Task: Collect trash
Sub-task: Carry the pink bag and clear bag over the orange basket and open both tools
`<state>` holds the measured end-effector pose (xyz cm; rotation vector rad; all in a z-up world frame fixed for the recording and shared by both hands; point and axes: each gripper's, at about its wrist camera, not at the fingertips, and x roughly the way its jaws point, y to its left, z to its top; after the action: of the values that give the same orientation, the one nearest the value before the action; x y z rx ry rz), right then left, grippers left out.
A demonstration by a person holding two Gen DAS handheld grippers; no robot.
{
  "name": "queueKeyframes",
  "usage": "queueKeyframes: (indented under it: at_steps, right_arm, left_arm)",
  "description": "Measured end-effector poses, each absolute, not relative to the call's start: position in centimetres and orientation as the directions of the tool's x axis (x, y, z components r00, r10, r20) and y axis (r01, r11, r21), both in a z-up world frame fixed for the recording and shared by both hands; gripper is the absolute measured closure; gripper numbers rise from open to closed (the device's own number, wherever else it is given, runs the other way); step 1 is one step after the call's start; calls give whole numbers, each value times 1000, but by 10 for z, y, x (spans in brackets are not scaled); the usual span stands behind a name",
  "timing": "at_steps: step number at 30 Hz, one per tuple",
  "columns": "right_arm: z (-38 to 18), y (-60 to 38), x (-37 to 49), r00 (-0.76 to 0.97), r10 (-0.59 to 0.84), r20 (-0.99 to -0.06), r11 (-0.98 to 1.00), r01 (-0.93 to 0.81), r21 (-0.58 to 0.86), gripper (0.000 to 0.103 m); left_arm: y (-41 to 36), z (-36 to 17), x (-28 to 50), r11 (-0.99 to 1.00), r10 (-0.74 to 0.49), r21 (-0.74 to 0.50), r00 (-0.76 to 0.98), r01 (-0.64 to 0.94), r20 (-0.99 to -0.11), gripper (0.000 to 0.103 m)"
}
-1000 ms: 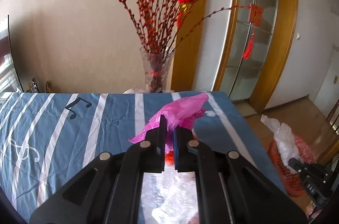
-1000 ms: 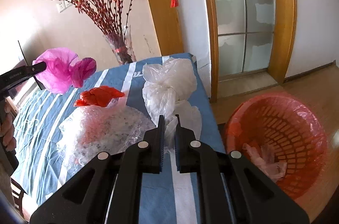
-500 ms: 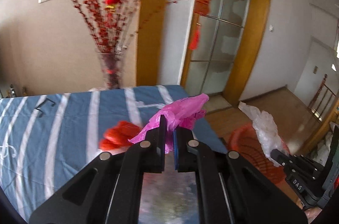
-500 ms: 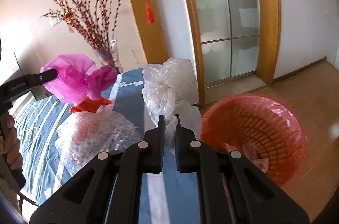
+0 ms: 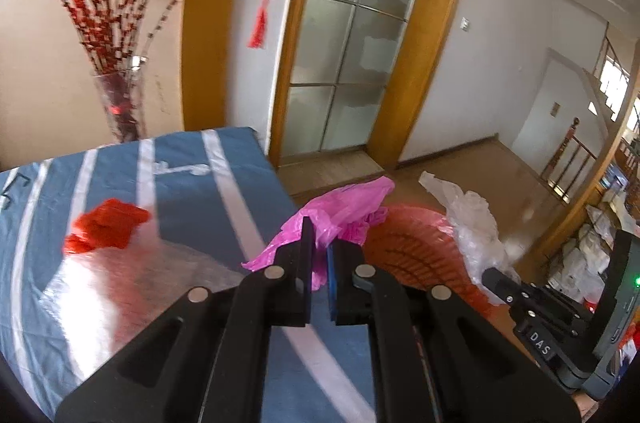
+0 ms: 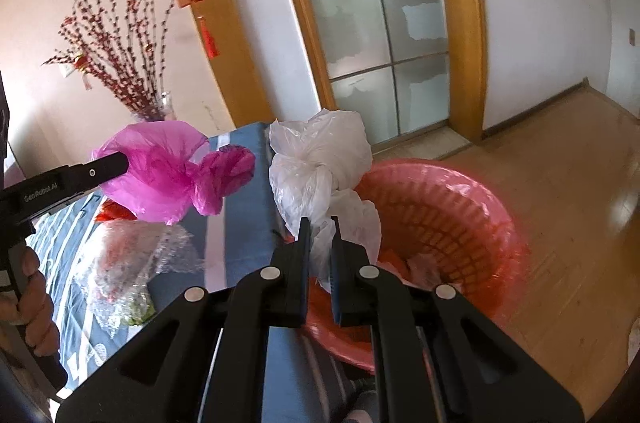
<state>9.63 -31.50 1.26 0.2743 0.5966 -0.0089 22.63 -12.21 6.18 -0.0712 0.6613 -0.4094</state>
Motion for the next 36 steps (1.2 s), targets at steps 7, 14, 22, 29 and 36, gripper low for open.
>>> queueKeyframes:
  at_steps: [7,14,22,29,36]
  right_arm:
    - [3,-342,89,823,40,-566,955,135,264,94]
    - [-4,-361,84,818,12,-575,947,174,268,94]
    - [-11,-374,86,810,-10,-586,941,205,268,94]
    - [-24,-380,93,794,-27,-607,941,226,254,71]
    - [-36,-387,90,774,-50,-631,935,258,242,58]
  left_arm:
    - [-160,53,225,891,-443,-210,673,402,-592,96]
    - [-188,41,224,867,-485,-239,628,437,-609,96]
    - [-212,30,224,842,-525,-278,583,463,-620,96]
    - [-228,10,228,841,-518,-272,548,469,-657,84]
    - [-215,-1,231,859,-485,-247,559,448,-672,61]
